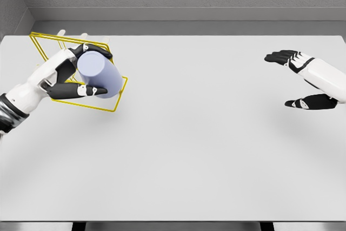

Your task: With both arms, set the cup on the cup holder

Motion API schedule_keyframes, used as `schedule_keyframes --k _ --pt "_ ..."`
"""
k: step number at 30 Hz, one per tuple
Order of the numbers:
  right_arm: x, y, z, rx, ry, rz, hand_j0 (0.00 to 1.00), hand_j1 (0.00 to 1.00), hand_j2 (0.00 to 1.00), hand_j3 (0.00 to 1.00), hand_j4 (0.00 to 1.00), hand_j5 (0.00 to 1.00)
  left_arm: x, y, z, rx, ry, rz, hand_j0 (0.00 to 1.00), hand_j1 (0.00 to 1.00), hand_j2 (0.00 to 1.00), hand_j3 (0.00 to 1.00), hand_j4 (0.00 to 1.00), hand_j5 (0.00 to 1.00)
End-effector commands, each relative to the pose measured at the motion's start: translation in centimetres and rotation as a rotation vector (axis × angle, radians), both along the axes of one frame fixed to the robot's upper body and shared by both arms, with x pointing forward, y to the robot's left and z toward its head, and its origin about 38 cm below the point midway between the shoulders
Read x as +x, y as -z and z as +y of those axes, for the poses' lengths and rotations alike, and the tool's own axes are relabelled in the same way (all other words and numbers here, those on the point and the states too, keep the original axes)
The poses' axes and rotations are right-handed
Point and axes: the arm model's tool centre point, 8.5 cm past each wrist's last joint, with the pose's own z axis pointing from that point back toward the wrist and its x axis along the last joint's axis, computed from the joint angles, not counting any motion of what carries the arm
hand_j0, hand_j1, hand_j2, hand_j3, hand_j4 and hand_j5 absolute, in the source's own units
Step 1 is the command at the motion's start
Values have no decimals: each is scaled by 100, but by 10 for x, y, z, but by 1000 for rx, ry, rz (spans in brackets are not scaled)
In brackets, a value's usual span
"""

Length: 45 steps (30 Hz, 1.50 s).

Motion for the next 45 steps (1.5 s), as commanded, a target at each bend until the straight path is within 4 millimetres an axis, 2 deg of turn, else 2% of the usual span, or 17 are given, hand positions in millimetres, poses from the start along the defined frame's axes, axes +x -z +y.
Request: schedule_keyframes --k 1,18,31,37,38,39,41,43,45 --pt "0 -1 0 8 0 1 100 100 100 100 100 100 -2 -3 -1 -2 7 -4 60 60 60 60 60 60" --pt "0 -1 0 8 0 1 100 100 100 100 100 100 1 -16 23 18 -44 -10 63 63 63 63 63 63" --pt "0 -1 0 9 -2 -1 100 100 100 100 100 100 6 -7 35 23 -86 17 64 64 64 64 64 64" --pt "0 -1 0 7 -2 -1 100 100 100 100 100 100 7 -4 35 20 -87 20 66 66 66 66 66 66" --pt "0 -1 0 7 -2 -1 100 100 100 100 100 100 7 -4 34 21 -87 23 69 69 69 69 69 69" --pt "0 -2 0 7 -2 -1 100 100 100 100 100 100 7 -3 36 25 -89 24 79 79 79 79 79 79" --pt "0 -1 0 7 -2 -1 100 100 100 100 100 100 7 -3 37 34 -91 22 90 90 90 90 90 90" --pt "0 -1 0 8 -1 0 100 100 100 100 100 100 7 -4 37 40 -93 21 97 97 97 97 97 97" --pt "0 -1 0 8 0 1 100 100 100 100 100 100 9 -6 39 43 -97 13 100 100 100 100 100 100"
